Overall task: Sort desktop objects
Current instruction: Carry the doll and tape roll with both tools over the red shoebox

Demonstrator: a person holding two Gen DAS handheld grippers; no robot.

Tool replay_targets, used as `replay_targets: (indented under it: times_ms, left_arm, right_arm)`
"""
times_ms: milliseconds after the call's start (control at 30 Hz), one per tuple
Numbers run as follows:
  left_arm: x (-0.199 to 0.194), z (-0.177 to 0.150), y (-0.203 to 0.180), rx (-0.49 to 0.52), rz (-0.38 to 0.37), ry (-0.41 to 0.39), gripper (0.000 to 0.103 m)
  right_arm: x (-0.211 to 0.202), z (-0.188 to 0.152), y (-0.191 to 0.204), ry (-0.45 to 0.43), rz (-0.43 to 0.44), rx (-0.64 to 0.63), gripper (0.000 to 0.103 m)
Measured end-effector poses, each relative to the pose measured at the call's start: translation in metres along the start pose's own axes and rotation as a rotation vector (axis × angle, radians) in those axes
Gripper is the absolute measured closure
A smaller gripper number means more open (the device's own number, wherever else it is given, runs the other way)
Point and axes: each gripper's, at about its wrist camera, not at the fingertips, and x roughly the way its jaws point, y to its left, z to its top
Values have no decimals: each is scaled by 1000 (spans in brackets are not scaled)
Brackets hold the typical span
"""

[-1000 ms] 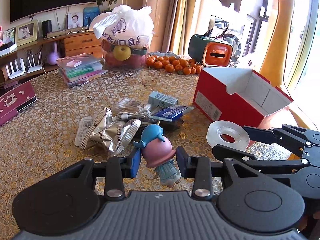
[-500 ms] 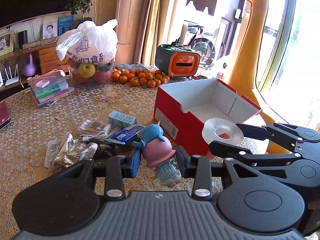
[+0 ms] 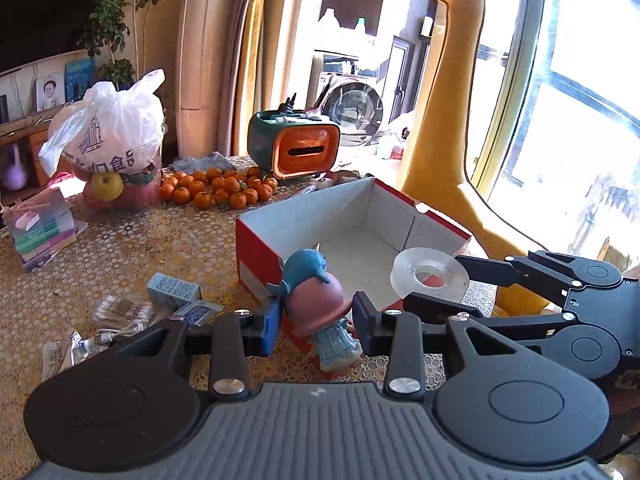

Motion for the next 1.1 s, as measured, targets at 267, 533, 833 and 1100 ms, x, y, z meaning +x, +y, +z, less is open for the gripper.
replay_targets:
  times_ms: [267, 533, 833, 1100]
  left_arm:
    - [33, 23, -20, 40, -39, 18, 66]
    - [77, 41, -28, 44, -63, 72, 66]
    - [133, 52, -28, 55, -49, 147, 66]
    - [181, 51, -30, 93, -62, 222, 66]
  right_arm:
    - [12, 0, -35, 18, -28, 6, 45]
    - [35, 3, -72, 33, -64, 24, 45]
    - [76, -3, -99, 80, -69, 25, 45]
    - [111, -9, -115, 142, -66, 23, 45]
